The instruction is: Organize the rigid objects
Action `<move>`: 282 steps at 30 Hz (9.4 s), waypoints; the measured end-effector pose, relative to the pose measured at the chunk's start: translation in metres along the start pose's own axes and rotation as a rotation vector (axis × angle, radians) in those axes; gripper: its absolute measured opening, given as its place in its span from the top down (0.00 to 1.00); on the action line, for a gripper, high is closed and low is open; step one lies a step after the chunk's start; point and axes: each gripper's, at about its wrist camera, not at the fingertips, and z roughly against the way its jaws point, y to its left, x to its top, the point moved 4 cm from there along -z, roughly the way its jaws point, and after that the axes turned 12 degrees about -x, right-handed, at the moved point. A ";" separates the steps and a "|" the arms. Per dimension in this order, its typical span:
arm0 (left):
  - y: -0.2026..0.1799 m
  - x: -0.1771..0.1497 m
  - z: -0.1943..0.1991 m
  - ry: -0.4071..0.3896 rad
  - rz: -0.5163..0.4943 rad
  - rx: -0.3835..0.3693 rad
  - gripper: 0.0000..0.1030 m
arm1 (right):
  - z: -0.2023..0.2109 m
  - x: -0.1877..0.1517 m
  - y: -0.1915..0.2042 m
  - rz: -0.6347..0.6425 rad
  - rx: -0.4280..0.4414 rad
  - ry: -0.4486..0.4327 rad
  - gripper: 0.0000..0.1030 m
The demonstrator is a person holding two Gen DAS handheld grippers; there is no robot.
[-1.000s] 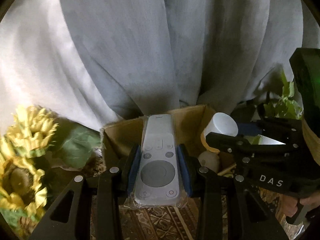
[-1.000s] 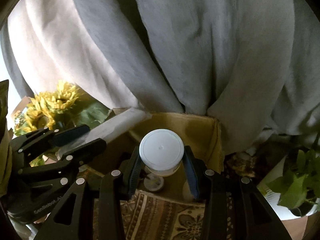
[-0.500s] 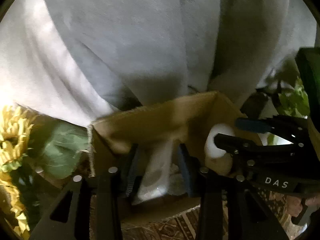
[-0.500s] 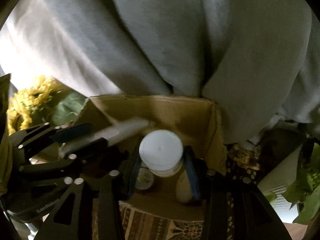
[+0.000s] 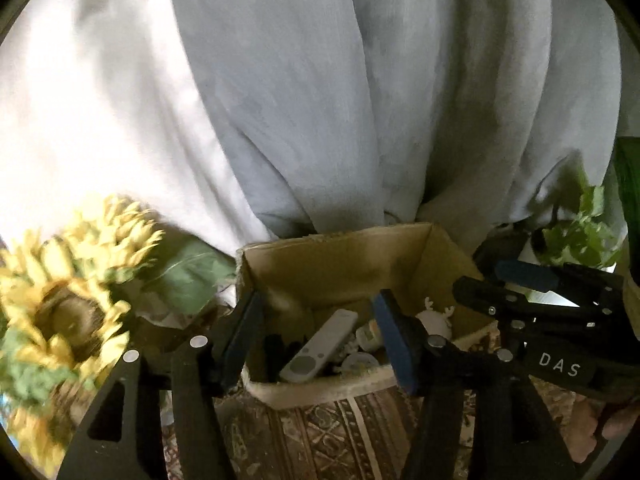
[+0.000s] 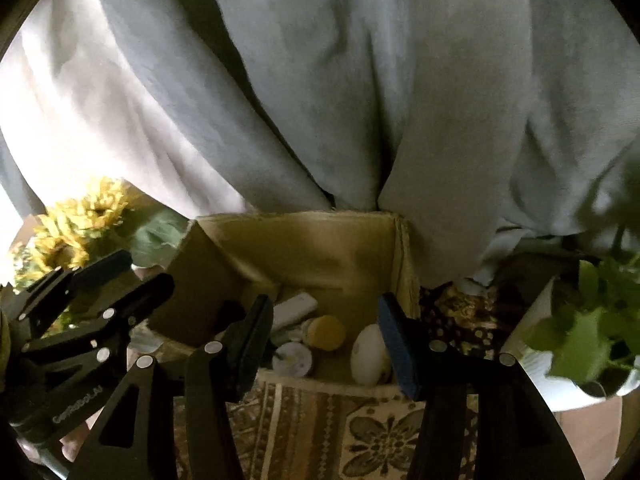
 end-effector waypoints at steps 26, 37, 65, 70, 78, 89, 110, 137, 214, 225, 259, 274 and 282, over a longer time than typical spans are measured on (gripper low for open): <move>-0.035 -0.095 0.168 -0.191 0.022 0.162 0.00 | 0.172 -0.088 0.020 0.029 -0.114 -0.217 0.13; -0.027 -0.165 0.176 -0.104 0.039 0.126 0.00 | 0.191 -0.148 0.037 0.032 -0.136 -0.253 0.13; -0.001 -0.282 0.121 0.168 0.015 0.077 0.00 | 0.104 -0.299 0.062 -0.018 -0.106 0.162 0.16; 0.000 -0.287 0.103 0.199 0.011 0.045 0.01 | 0.083 -0.310 0.060 -0.038 -0.096 0.218 0.24; -0.008 -0.288 0.074 0.239 0.016 -0.094 0.03 | 0.063 -0.322 0.060 -0.043 -0.082 0.271 0.37; -0.031 -0.285 0.039 0.323 0.002 -0.279 0.07 | 0.060 -0.320 0.039 -0.109 -0.109 0.261 0.47; -0.051 -0.287 0.006 0.339 -0.024 -0.245 0.45 | 0.060 -0.321 0.012 -0.138 -0.147 0.244 0.48; -0.054 -0.256 0.095 0.129 0.069 -0.047 0.45 | 0.109 -0.284 0.008 -0.083 -0.051 0.142 0.48; -0.017 0.004 0.056 -0.212 -0.029 0.056 0.45 | 0.097 -0.011 0.015 0.049 0.053 -0.284 0.47; -0.001 0.020 0.002 -0.126 -0.009 0.038 0.45 | 0.047 0.015 0.013 0.060 0.062 -0.220 0.47; -0.018 -0.006 0.070 -0.065 0.051 0.181 0.03 | 0.081 -0.005 -0.012 0.000 -0.082 -0.100 0.16; -0.084 -0.087 0.212 -0.274 0.049 0.288 0.00 | 0.223 -0.084 -0.027 0.032 -0.139 -0.326 0.02; -0.112 -0.130 0.273 -0.331 -0.009 0.280 0.00 | 0.283 -0.133 -0.024 0.021 -0.168 -0.358 0.02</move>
